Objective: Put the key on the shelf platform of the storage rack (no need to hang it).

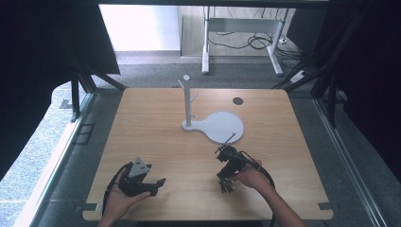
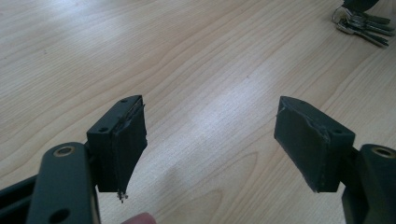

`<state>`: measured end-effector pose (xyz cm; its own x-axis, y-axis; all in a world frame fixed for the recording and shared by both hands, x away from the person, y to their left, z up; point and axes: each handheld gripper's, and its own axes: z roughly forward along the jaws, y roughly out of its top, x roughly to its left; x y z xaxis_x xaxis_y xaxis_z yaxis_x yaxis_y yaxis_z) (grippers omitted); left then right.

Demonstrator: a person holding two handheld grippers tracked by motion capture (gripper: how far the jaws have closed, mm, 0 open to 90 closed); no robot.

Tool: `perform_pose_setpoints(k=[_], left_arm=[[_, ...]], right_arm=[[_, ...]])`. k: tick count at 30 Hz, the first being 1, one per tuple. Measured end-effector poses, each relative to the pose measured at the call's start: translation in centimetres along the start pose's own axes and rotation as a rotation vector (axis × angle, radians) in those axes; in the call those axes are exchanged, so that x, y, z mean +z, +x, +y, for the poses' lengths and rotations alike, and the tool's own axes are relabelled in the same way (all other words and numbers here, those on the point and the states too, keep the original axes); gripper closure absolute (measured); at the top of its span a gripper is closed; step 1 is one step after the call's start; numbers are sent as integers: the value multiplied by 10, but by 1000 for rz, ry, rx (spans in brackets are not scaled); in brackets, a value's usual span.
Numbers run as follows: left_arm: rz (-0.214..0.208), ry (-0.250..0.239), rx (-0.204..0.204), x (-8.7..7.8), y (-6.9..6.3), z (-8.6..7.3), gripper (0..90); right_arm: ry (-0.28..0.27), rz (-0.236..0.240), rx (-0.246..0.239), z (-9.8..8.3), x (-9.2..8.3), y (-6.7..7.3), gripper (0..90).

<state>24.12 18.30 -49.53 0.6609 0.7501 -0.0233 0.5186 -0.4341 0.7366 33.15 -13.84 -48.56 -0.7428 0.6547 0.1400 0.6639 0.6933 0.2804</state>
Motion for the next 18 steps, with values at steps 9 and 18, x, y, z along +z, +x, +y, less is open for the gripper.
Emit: perform_pose_setpoints(k=[9, 18], left_arm=[[-2, 1, 4, 0, 0, 0, 254], [-11, 4, 17, 2, -5, 2, 253]], right_arm=[[19, -2, 10, 2, 5, 0, 715], [33, 16, 30, 3, 7, 0, 774]])
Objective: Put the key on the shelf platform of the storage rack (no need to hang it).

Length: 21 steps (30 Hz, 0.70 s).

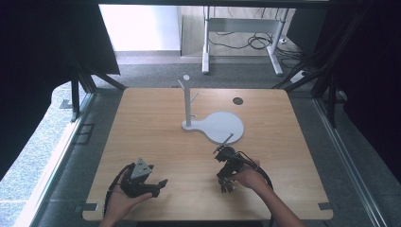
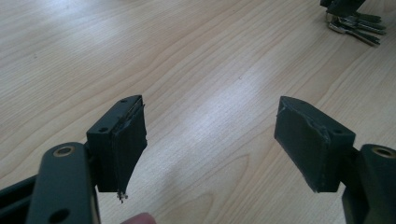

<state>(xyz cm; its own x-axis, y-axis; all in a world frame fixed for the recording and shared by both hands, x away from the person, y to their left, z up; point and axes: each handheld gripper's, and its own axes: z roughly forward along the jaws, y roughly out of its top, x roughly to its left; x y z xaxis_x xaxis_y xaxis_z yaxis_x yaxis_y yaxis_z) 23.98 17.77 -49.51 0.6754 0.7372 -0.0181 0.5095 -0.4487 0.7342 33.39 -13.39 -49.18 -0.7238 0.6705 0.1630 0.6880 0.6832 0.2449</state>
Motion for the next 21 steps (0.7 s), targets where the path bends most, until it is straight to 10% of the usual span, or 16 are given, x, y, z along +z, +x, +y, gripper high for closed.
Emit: perform_pose_setpoints(k=[21], left_arm=[[-6, 10, 3, 3, 0, -1, 253]], right_arm=[[31, -23, -20, 3, 8, 4, 887]])
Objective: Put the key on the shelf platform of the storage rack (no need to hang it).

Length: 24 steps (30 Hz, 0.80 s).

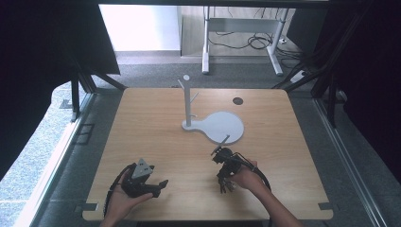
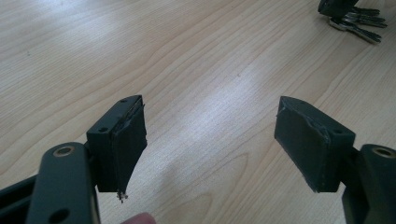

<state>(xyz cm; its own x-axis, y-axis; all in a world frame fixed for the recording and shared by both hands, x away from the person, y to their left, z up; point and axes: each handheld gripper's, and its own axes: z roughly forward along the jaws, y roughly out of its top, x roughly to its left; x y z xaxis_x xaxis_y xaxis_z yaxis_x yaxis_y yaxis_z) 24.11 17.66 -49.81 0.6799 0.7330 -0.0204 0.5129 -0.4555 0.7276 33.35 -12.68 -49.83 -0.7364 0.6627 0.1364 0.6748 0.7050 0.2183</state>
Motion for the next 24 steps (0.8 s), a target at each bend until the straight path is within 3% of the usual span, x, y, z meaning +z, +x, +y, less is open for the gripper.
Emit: perform_pose_setpoints(k=[5, 10, 13, 16, 24], left_arm=[[2, -5, -3, 0, 0, 0, 253], [8, -5, -5, -1, 2, -1, 253], [14, -28, 1, -3, 1, 0, 255], [14, -53, 8, -5, -1, 1, 255], [16, -47, 7, -4, 0, 1, 255]], right_arm=[[17, -30, -14, -2, -2, 1, 897], [27, -31, -34, -3, -6, 1, 898], [36, -41, -49, -4, -11, 3, 898], [37, -48, -58, -5, -18, 2, 899], [33, -66, -70, -3, -42, 4, 899]])
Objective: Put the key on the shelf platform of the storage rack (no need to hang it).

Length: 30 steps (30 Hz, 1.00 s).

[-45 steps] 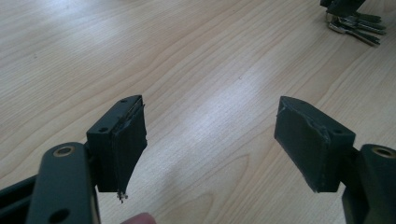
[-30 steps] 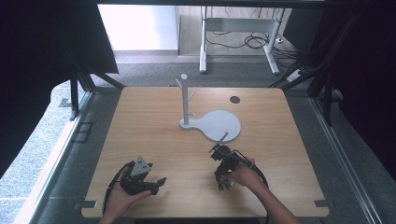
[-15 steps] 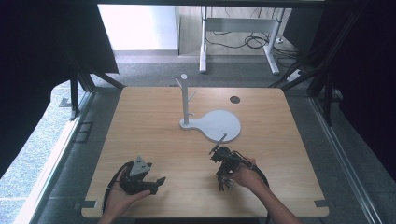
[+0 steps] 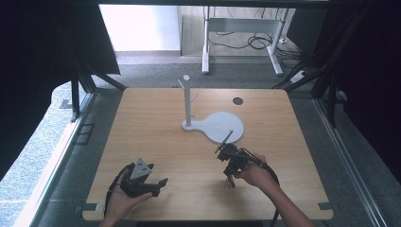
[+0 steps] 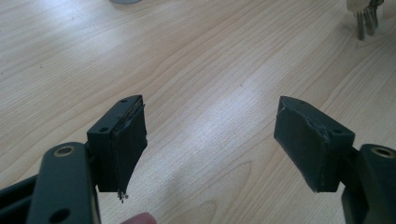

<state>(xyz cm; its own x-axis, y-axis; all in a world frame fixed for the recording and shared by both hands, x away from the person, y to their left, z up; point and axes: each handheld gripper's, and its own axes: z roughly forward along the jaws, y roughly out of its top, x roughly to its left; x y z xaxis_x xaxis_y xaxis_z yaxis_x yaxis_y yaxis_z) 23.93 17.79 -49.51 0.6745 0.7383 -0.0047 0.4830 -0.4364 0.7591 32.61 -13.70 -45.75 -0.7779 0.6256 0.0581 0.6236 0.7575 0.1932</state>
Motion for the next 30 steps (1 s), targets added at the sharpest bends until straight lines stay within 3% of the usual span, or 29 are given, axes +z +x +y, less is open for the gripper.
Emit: perform_pose_setpoints(k=[15, 30], left_arm=[[-6, 10, 5, 4, -4, 0, 255], [-23, 29, 26, 9, -11, 1, 255]], right_arm=[[-57, 2, 1, 1, -29, -12, 899], [-79, 0, 22, 3, -36, -22, 899]])
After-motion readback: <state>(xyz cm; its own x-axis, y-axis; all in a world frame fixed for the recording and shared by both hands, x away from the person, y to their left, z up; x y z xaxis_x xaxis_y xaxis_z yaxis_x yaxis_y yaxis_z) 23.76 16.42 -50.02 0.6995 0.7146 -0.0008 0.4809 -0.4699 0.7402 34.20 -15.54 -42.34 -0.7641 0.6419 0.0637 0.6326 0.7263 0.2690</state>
